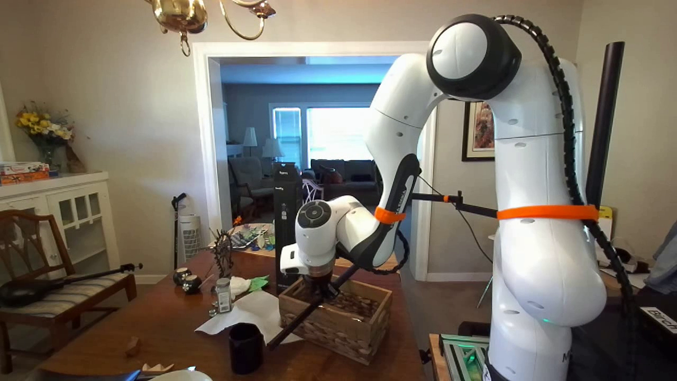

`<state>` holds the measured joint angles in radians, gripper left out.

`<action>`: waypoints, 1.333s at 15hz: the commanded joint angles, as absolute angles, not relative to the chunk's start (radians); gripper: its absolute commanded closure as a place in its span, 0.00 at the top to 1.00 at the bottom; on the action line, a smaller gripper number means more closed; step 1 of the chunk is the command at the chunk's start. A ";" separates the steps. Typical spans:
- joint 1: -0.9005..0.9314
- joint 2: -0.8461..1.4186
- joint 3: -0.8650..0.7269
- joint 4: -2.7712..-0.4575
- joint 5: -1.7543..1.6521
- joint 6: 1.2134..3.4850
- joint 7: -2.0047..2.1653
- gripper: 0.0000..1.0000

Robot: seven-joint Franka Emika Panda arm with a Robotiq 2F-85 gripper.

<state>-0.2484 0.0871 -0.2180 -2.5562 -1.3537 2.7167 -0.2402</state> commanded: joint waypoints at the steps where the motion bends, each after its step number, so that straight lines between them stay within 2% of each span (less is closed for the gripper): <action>1: -0.244 0.102 -0.218 -2.544 -1.406 2.712 -0.178 0.74; 3: -0.243 0.102 -0.218 -2.542 -1.414 2.711 -0.165 0.90; 6: -0.248 0.090 -0.220 -2.547 -1.404 2.717 -0.167 1.00; 11: -0.278 0.031 -0.245 -2.589 -1.222 2.734 -0.249 1.00; 16: -0.309 -0.004 -0.273 -2.623 -0.817 2.732 -0.416 1.00; 20: -0.300 -0.044 -0.273 -2.603 -0.494 2.637 -0.497 1.00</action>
<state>-0.3089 0.0114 -0.2729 -2.5943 -0.6866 2.7082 -0.4394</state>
